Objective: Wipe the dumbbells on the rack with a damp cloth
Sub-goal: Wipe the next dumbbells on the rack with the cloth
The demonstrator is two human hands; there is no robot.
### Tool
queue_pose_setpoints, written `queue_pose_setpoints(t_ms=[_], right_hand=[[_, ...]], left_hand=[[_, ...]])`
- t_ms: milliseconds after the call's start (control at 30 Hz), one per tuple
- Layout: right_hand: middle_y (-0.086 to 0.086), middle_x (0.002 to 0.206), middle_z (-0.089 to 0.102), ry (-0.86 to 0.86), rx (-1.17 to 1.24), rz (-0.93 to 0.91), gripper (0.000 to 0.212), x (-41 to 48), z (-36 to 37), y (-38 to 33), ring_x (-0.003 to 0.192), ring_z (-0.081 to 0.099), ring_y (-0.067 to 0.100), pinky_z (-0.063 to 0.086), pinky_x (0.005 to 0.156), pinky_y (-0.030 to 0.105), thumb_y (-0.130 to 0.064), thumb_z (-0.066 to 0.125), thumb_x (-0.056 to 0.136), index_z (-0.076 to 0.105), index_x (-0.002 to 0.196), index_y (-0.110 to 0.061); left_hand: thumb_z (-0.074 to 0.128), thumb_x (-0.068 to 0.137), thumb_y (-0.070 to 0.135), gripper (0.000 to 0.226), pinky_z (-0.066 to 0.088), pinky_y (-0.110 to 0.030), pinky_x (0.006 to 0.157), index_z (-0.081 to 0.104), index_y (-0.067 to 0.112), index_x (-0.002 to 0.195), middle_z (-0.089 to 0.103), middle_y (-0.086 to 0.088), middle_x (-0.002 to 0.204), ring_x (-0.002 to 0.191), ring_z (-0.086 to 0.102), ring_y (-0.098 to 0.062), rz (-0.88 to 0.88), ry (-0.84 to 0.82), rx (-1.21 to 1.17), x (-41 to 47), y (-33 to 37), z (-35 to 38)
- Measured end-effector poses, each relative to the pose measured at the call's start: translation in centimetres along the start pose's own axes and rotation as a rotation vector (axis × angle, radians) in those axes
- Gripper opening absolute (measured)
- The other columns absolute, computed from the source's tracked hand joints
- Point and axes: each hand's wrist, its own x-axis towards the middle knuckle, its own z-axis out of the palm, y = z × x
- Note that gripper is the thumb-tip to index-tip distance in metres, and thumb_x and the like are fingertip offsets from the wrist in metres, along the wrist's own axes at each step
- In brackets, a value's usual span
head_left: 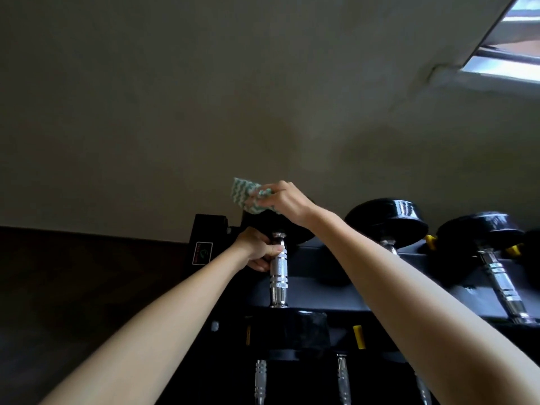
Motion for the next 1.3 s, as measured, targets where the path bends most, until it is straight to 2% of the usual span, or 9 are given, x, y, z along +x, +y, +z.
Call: queue_pose_setpoints(t_ms=[167, 300, 433, 567, 800, 900, 1000, 1167, 1300], right_hand=[[0.000, 0.123, 0.064, 0.040, 0.042, -0.111, 0.033, -2.1, 0.0, 1.4, 0.114, 0.057, 0.018, 0.043, 0.100, 0.034, 0.003, 0.055, 0.076, 0.074, 0.098, -0.013], [0.001, 0.130, 0.059, 0.066, -0.151, -0.209, 0.045, -3.2, -0.1, 2.0, 0.122, 0.051, 0.009, 0.038, 0.104, 0.023, -0.013, 0.045, 0.066, 0.074, 0.100, -0.011], [0.004, 0.126, 0.062, 0.152, -0.222, -0.280, 0.041, -4.6, -0.4, 3.2, 0.119, 0.046, 0.002, 0.029, 0.109, 0.019, -0.009, 0.042, 0.066, 0.075, 0.091, -0.003], [0.004, 0.125, 0.062, 0.292, -0.205, -0.249, 0.035, -5.7, -1.0, 4.7, 0.125, 0.050, 0.015, 0.029, 0.112, 0.025, 0.010, 0.050, 0.075, 0.075, 0.093, -0.005], [0.010, 0.121, 0.064, 0.450, -0.014, -0.091, 0.035, -7.0, -1.0, 5.2, 0.122, 0.054, 0.014, 0.033, 0.110, 0.023, 0.011, 0.046, 0.076, 0.075, 0.093, -0.002], [0.009, 0.120, 0.064, 0.509, 0.054, 0.012, 0.034, -7.6, -0.9, 5.8, 0.117, 0.057, 0.014, 0.037, 0.103, 0.015, 0.008, 0.045, 0.079, 0.075, 0.092, -0.001], [0.013, 0.100, 0.071, 0.512, 0.030, 0.205, 0.032, -8.0, -1.0, 8.0, 0.091, 0.066, 0.022, 0.050, 0.074, 0.023, 0.001, 0.045, 0.082, 0.074, 0.094, -0.001], [0.006, 0.059, 0.048, 0.629, 0.345, 0.461, 0.022, -9.2, -0.8, 9.1, 0.060, 0.042, 0.020, 0.030, 0.050, 0.028, -0.002, 0.046, 0.078, 0.051, 0.058, -0.008], [0.008, 0.060, 0.047, 0.671, 0.823, 0.513, 0.015, -11.1, -2.9, 7.8, 0.054, 0.046, 0.022, 0.039, 0.052, 0.025, -0.005, 0.051, 0.073, 0.048, 0.059, -0.010]], left_hand=[[0.062, 0.090, 0.022, 0.020, 0.049, -0.019, 0.042, 0.058, 0.005, 0.099, 0.058, -0.005, 0.065, 0.032, 0.052, -0.004, 0.022, 0.033, -0.005, -0.4, -0.3, 0.4], [0.059, 0.091, 0.022, 0.019, 0.048, -0.019, 0.041, 0.057, 0.006, 0.100, 0.057, -0.005, 0.066, 0.032, 0.052, -0.005, 0.032, 0.049, 0.024, -0.5, -0.3, 0.7], [0.061, 0.090, 0.021, 0.021, 0.047, -0.020, 0.038, 0.056, 0.004, 0.101, 0.057, -0.006, 0.065, 0.033, 0.053, -0.007, 0.027, 0.086, 0.030, -0.4, -0.4, 0.8], [0.062, 0.090, 0.019, 0.019, 0.047, -0.021, 0.035, 0.053, 0.004, 0.097, 0.056, -0.008, 0.065, 0.028, 0.051, -0.006, 0.011, 0.086, 0.052, -0.6, 0.0, 1.0], [0.065, 0.088, 0.020, 0.021, 0.046, -0.023, 0.033, 0.054, 0.005, 0.097, 0.056, -0.007, 0.066, 0.026, 0.050, -0.008, -0.019, 0.121, 0.107, -0.6, 0.4, 1.0], [0.064, 0.088, 0.022, 0.022, 0.046, -0.022, 0.033, 0.053, 0.005, 0.098, 0.054, -0.007, 0.065, 0.024, 0.048, -0.006, -0.021, 0.135, 0.135, -0.6, 0.5, 1.1], [0.064, 0.088, 0.023, 0.028, 0.048, -0.022, 0.036, 0.054, 0.004, 0.106, 0.057, -0.008, 0.068, 0.042, 0.055, -0.013, -0.026, 0.154, 0.159, -0.7, 0.6, 1.2], [0.064, 0.086, 0.038, 0.039, 0.054, -0.033, 0.074, 0.062, 0.001, 0.099, 0.064, -0.014, 0.098, 0.092, 0.065, -0.032, 0.023, 0.279, 0.539, -1.8, 1.2, 1.0], [0.058, 0.090, 0.024, 0.021, 0.054, -0.030, 0.062, 0.062, 0.006, 0.081, 0.065, -0.011, 0.077, 0.061, 0.062, -0.022, 0.089, 0.311, 0.499, -3.5, 3.1, 0.8]])
